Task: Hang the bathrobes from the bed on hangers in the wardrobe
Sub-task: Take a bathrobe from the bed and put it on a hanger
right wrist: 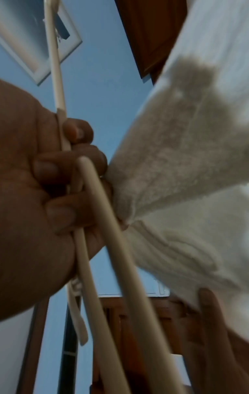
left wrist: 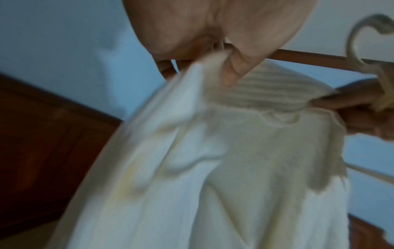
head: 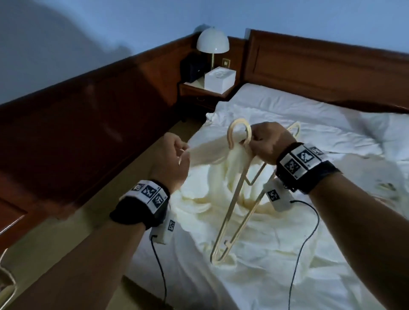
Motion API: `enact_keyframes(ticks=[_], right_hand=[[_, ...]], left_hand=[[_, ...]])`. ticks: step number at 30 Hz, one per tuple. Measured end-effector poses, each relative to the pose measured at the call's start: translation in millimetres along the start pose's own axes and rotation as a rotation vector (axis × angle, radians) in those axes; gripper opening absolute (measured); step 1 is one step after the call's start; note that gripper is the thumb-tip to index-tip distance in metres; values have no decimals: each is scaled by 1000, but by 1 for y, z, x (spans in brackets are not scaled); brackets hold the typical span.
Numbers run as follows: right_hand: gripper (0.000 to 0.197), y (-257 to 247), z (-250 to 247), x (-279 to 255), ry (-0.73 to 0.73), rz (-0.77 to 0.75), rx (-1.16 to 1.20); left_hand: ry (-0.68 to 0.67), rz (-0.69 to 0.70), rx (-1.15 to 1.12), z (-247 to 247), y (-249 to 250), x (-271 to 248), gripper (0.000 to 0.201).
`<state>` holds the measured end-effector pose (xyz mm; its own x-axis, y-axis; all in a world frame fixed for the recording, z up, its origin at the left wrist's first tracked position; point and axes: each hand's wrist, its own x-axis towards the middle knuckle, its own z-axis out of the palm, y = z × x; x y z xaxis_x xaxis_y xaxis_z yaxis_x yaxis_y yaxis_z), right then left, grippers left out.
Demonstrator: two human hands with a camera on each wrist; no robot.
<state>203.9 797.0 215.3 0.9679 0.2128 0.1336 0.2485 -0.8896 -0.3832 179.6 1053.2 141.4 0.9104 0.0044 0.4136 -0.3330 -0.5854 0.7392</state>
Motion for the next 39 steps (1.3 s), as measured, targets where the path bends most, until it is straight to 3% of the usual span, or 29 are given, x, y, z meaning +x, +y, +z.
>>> enact_keyframes(ticks=[5, 7, 9, 11, 13, 17, 19, 21, 24, 28, 31, 39], right_hand=[[27, 38, 19, -34, -119, 116, 72], [28, 46, 21, -44, -135, 156, 103], [28, 49, 20, -52, -154, 180, 149], [27, 54, 20, -57, -180, 172, 132], [22, 64, 20, -61, -175, 203, 74], [18, 95, 25, -80, -182, 371, -130], [41, 109, 40, -95, -209, 425, -216], [53, 118, 59, -109, -215, 450, -201], [43, 122, 86, -128, -237, 467, -64], [36, 112, 117, -137, -291, 449, 7], [36, 101, 131, -134, -368, 458, 97], [37, 74, 151, -129, -365, 431, 287]], left_hand=[[-373, 374, -15, 67, -2, -23, 15], [-483, 368, -6, 90, -3, -33, 24], [-563, 272, -30, 108, 2, -39, 40], [-551, 210, -17, 122, 12, -40, 38], [-509, 247, -8, 133, 18, -37, 28], [-527, 281, -104, 137, 16, -27, 19], [-560, 186, -171, 137, 15, -24, 14], [-570, -4, -241, 139, 14, -23, 17], [-546, -275, -380, 142, 8, -25, 20], [-553, -506, -512, 146, 0, -38, 19], [-574, -539, -537, 145, -2, -47, 23], [-501, -585, -546, 137, -9, -61, 28]])
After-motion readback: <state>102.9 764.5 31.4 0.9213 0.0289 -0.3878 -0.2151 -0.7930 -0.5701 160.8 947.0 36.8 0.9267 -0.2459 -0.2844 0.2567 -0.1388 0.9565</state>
